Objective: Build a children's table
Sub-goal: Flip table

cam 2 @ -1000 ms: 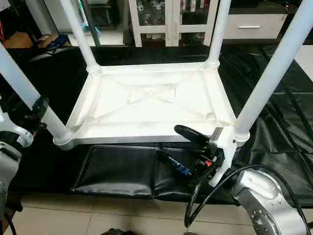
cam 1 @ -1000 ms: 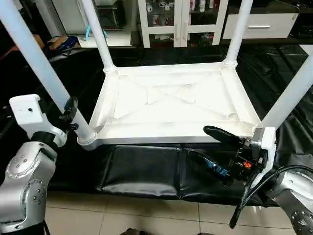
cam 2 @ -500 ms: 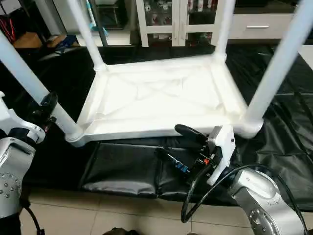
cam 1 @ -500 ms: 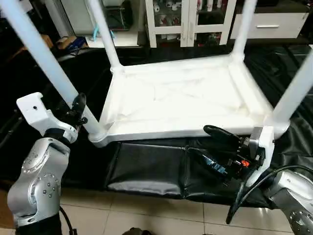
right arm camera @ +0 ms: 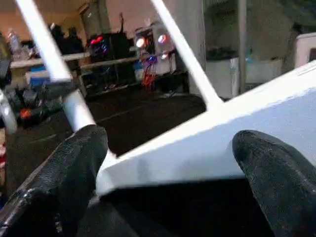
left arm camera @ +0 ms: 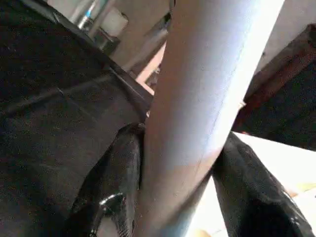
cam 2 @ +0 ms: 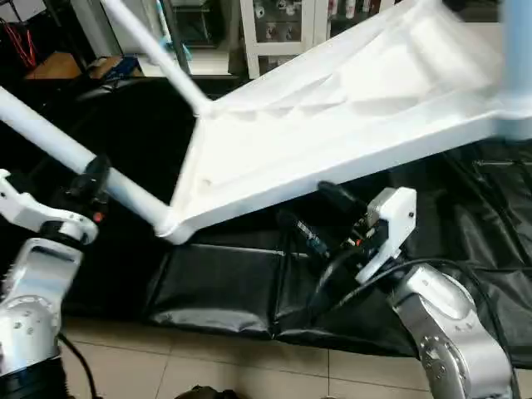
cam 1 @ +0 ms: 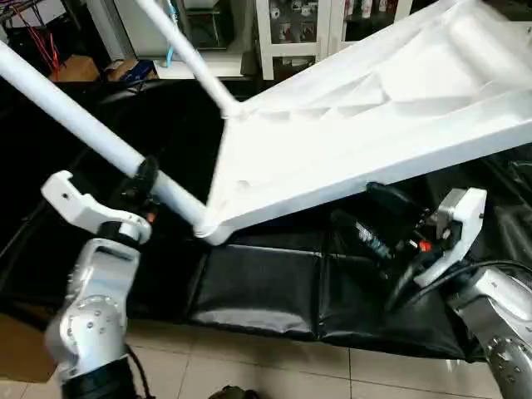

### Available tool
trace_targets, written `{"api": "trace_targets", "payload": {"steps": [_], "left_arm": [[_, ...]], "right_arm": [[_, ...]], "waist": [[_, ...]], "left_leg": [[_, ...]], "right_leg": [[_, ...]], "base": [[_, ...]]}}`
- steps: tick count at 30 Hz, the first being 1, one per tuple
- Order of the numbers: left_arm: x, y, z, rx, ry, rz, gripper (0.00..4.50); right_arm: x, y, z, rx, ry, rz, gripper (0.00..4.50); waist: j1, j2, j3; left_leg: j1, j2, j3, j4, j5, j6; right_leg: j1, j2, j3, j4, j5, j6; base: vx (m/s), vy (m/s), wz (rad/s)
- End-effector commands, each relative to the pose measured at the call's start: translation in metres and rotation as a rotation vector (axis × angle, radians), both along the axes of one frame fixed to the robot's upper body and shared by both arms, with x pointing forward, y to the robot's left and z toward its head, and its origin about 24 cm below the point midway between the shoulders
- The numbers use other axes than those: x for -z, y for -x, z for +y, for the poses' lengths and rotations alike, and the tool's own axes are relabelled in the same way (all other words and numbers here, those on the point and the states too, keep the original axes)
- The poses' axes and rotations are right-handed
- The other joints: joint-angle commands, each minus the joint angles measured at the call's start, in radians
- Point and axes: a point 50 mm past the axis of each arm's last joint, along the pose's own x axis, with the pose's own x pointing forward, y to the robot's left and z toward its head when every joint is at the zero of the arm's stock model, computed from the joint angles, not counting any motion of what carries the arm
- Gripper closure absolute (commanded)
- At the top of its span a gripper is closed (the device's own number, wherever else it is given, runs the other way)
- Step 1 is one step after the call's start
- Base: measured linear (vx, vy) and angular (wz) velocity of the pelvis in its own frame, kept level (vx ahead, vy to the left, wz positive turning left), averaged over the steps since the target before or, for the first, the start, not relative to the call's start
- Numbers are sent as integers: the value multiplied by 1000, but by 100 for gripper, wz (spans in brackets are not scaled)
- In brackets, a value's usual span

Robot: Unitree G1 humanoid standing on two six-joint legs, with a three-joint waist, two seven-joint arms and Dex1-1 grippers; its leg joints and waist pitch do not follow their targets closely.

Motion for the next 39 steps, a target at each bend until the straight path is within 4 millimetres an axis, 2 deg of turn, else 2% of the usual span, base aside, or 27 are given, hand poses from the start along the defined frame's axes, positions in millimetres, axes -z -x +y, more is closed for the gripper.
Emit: {"api": "trace_targets", "payload": {"steps": [1,3,6,7,12,16,18,19,20,23,25,26,27,28,29,30,31,33,34,35,39], "left_arm": [[15,-3,-16,56,162,41,265],[18,-4,-20,42,194,54,265],[21,-4,-24,21,224,68,265],[23,-4,-27,10,245,78,265],[30,-3,-30,-38,325,98,265],[32,-2,-34,-38,333,107,265],[33,-3,-35,-46,341,118,265],[34,-3,-35,-52,356,123,265],[35,-3,-36,-60,376,129,265],[38,-3,-38,-68,399,142,265],[40,-2,-40,-66,406,146,265],[40,-2,-41,-66,410,147,265],[41,-1,-42,-64,411,149,265],[41,-1,-42,-64,411,149,265],[41,-1,-44,-61,413,150,265],[41,-1,-45,-60,414,152,265],[42,0,-46,-59,415,153,265],[42,0,-48,-58,417,157,265],[43,0,-49,-57,418,158,265],[43,1,-49,-57,418,159,265],[45,1,-52,-60,429,165,265]], "right_arm": [[-3,-2,-1,25,-26,1,0],[-3,-3,-1,36,-47,19,0],[1,-6,-2,83,-58,50,0],[3,-8,-3,119,-71,68,0],[1,-13,-3,152,-114,79,0],[-2,-14,-3,149,-112,71,0],[-5,-18,-3,171,-124,65,0],[-6,-21,-3,201,-131,66,0],[-8,-25,-3,236,-150,74,0],[-10,-33,-2,314,-241,112,0],[-11,-37,1,337,-296,134,0],[-11,-39,2,343,-322,144,0],[-13,-43,5,342,-371,159,0],[-13,-43,5,342,-371,159,0],[-16,-47,9,334,-429,172,0],[-18,-51,11,334,-467,181,0],[-20,-54,12,341,-502,191,0],[-25,-62,17,325,-594,219,0],[-27,-63,20,306,-622,224,0],[-29,-64,21,296,-638,226,0],[-37,-70,28,259,-641,211,0]], "waist": [[-9,-44,-58],[-11,-47,-56],[-11,-46,-56],[-13,-51,-55],[-17,-50,-53],[-21,-53,-55],[-24,-59,-57],[-25,-57,-57],[-28,-59,-58],[-30,-59,-59],[-30,-59,-61],[-29,-57,-61],[-30,-62,-61],[-30,-58,-63],[-27,-58,-65],[-29,-56,-63],[-31,-56,-67],[-30,-61,-68],[-31,-57,-68],[-29,-58,-69],[-26,-60,-73]], "left_leg": [[27,56,-33,-71,-164,101],[25,55,-34,-73,-175,90],[28,53,-34,-74,-193,73],[27,53,-35,-76,-194,68],[27,53,-36,-79,-217,47],[26,53,-35,-77,-196,50],[23,52,-34,-75,-173,64],[23,52,-34,-74,-161,70],[22,51,-34,-73,-156,73],[26,51,-30,-70,-131,86],[25,50,-31,-69,-118,90],[26,50,-30,-69,-122,89],[27,51,-29,-69,-128,87],[26,51,-31,-70,-121,85],[31,53,-30,-67,-111,85],[30,52,-29,-68,-114,87],[26,51,-31,-68,-101,88],[28,52,-29,-68,-97,88],[27,52,-30,-68,-100,83],[31,53,-29,-68,-98,76],[30,52,-28,-64,-60,69]], "right_leg": [[19,-33,11,-73,-287,-150],[20,-32,11,-74,-299,-142],[18,-32,13,-78,-331,-128],[18,-32,13,-77,-336,-123],[16,-31,13,-80,-353,-105],[17,-30,13,-76,-313,-106],[20,-31,12,-73,-270,-119],[20,-31,12,-71,-256,-127],[20,-30,11,-70,-250,-132],[17,-27,12,-69,-232,-146],[18,-28,10,-65,-220,-151],[17,-28,11,-66,-224,-149],[17,-27,11,-67,-232,-147],[19,-27,10,-63,-223,-146],[15,-26,11,-62,-206,-143],[13,-25,11,-63,-206,-145],[16,-25,9,-59,-192,-145],[14,-24,8,-59,-179,-143],[15,-25,8,-57,-177,-143],[14,-23,8,-56,-164,-137],[18,-22,8,-48,-93,-143]], "base": [[0,0,0],[0,0,0],[0,0,0],[0,0,0],[0,0,0],[0,0,0],[0,0,0],[0,0,0],[0,0,0],[0,0,0],[0,0,0],[0,0,0],[0,0,0],[0,0,0],[0,0,0],[0,0,0],[0,0,0],[0,0,0],[0,0,0],[0,0,0],[0,0,0]]}}
